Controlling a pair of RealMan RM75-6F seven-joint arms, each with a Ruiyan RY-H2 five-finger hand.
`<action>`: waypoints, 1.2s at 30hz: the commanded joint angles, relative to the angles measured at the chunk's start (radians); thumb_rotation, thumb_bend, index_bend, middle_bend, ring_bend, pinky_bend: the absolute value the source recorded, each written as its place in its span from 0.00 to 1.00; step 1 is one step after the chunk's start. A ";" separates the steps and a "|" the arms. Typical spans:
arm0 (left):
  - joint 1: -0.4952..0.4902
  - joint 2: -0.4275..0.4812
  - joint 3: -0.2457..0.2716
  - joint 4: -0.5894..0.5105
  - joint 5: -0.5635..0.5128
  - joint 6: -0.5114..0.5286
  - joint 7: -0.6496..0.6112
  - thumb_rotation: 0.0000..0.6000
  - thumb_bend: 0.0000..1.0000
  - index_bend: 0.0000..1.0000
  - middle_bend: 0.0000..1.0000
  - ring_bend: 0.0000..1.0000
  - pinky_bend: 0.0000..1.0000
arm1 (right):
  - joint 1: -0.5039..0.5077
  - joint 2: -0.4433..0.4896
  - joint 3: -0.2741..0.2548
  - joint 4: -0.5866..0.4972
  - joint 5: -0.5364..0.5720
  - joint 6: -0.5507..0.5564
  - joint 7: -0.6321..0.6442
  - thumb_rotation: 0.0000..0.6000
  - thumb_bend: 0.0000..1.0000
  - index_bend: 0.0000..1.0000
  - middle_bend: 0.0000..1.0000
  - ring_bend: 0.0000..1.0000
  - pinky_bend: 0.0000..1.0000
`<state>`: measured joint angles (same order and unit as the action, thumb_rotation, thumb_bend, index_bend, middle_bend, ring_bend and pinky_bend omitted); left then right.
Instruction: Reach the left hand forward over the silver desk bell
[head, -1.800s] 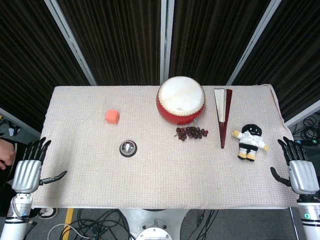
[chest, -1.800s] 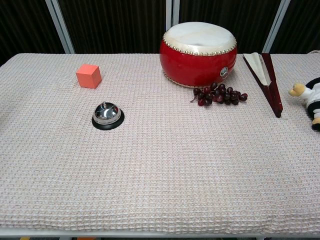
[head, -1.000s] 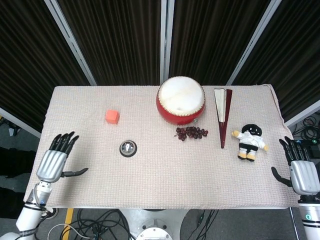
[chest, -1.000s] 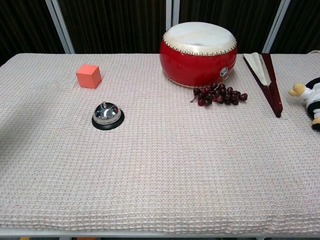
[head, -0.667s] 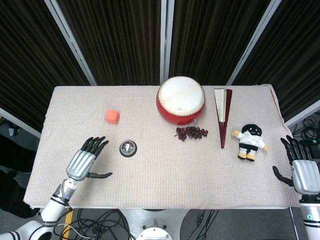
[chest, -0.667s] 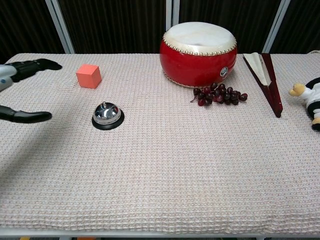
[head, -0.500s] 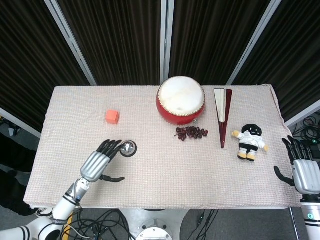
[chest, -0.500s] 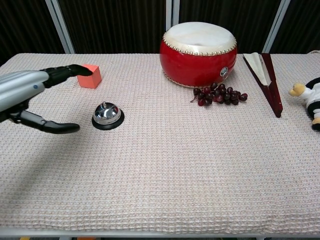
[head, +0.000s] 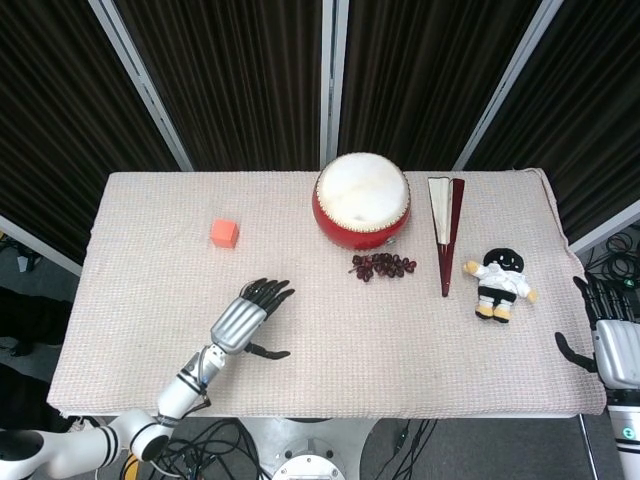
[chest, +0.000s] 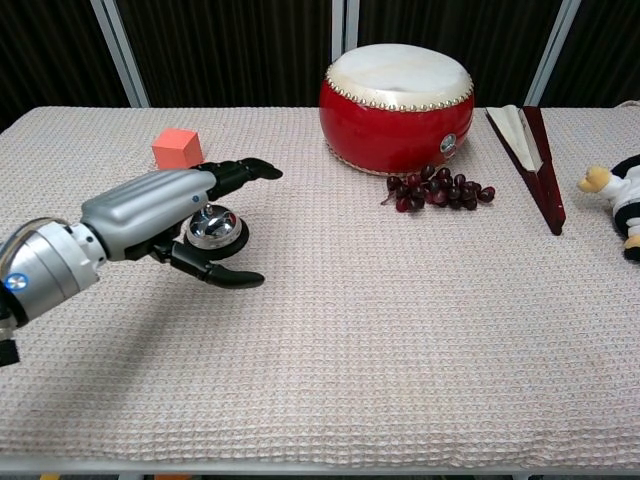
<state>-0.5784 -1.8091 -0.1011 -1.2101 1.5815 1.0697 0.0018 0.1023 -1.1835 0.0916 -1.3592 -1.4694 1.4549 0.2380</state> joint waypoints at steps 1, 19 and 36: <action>-0.028 -0.038 0.003 0.057 -0.002 -0.012 -0.029 0.46 0.00 0.02 0.00 0.00 0.00 | -0.001 0.000 0.001 0.003 0.001 0.001 0.004 1.00 0.24 0.00 0.00 0.00 0.00; -0.095 -0.254 0.038 0.532 0.068 0.116 -0.282 0.40 0.00 0.02 0.00 0.00 0.00 | 0.001 -0.002 0.009 0.017 0.028 -0.025 0.002 1.00 0.24 0.00 0.00 0.00 0.00; -0.119 -0.341 0.076 0.751 0.047 0.067 -0.341 0.36 0.00 0.01 0.00 0.00 0.00 | -0.002 -0.001 0.011 0.026 0.033 -0.029 0.012 1.00 0.24 0.00 0.00 0.00 0.00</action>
<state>-0.6955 -2.1474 -0.0288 -0.4653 1.6325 1.1453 -0.3346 0.1007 -1.1839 0.1028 -1.3329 -1.4369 1.4255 0.2502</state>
